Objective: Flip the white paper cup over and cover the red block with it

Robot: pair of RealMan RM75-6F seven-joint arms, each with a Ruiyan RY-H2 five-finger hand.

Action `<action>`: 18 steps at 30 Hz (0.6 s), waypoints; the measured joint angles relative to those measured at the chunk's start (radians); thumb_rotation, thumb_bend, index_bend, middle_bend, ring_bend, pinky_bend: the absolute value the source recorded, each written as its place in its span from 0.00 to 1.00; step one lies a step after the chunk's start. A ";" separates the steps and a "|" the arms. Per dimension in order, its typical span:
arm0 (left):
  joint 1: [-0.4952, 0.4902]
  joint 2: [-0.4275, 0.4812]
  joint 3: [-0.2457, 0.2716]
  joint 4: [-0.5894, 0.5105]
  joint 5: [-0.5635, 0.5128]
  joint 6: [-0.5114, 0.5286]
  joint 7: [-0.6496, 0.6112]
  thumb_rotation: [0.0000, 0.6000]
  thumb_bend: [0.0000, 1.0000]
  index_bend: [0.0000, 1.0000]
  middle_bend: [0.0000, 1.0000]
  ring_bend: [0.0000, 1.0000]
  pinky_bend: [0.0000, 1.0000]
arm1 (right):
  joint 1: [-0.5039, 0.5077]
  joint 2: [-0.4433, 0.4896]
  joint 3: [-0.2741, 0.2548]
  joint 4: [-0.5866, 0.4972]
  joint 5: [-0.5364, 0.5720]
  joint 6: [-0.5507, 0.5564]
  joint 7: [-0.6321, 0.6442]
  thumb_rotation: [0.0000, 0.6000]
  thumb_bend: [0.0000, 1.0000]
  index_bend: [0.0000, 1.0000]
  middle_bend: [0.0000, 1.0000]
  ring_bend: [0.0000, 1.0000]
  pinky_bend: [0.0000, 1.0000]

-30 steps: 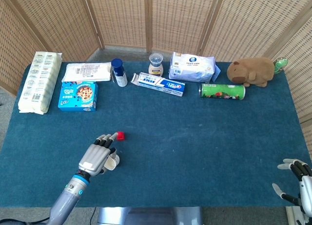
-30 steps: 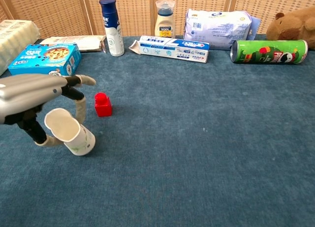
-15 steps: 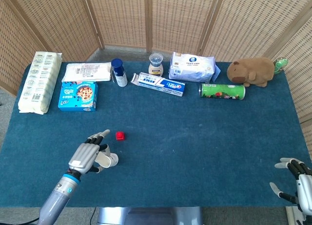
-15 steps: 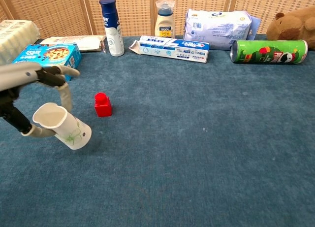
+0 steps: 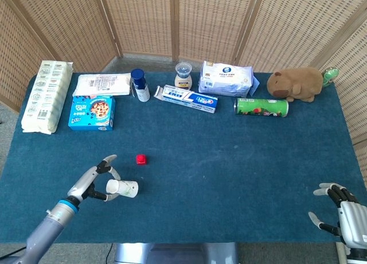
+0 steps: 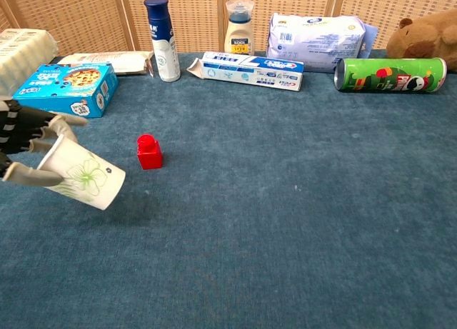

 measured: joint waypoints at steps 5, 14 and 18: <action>-0.004 0.055 -0.025 0.030 -0.003 -0.092 -0.083 0.95 0.18 0.02 0.00 0.00 0.08 | 0.001 -0.001 0.001 -0.005 0.001 0.001 -0.006 1.00 0.26 0.38 0.30 0.23 0.29; -0.024 0.139 -0.025 -0.002 0.011 -0.086 0.006 0.94 0.16 0.00 0.00 0.00 0.07 | -0.002 0.008 -0.001 -0.020 -0.009 0.012 -0.010 1.00 0.26 0.38 0.30 0.23 0.29; -0.020 0.195 -0.027 -0.061 0.044 -0.035 0.064 0.95 0.16 0.05 0.00 0.00 0.07 | -0.008 0.012 -0.005 -0.023 -0.014 0.022 -0.001 1.00 0.26 0.38 0.30 0.23 0.29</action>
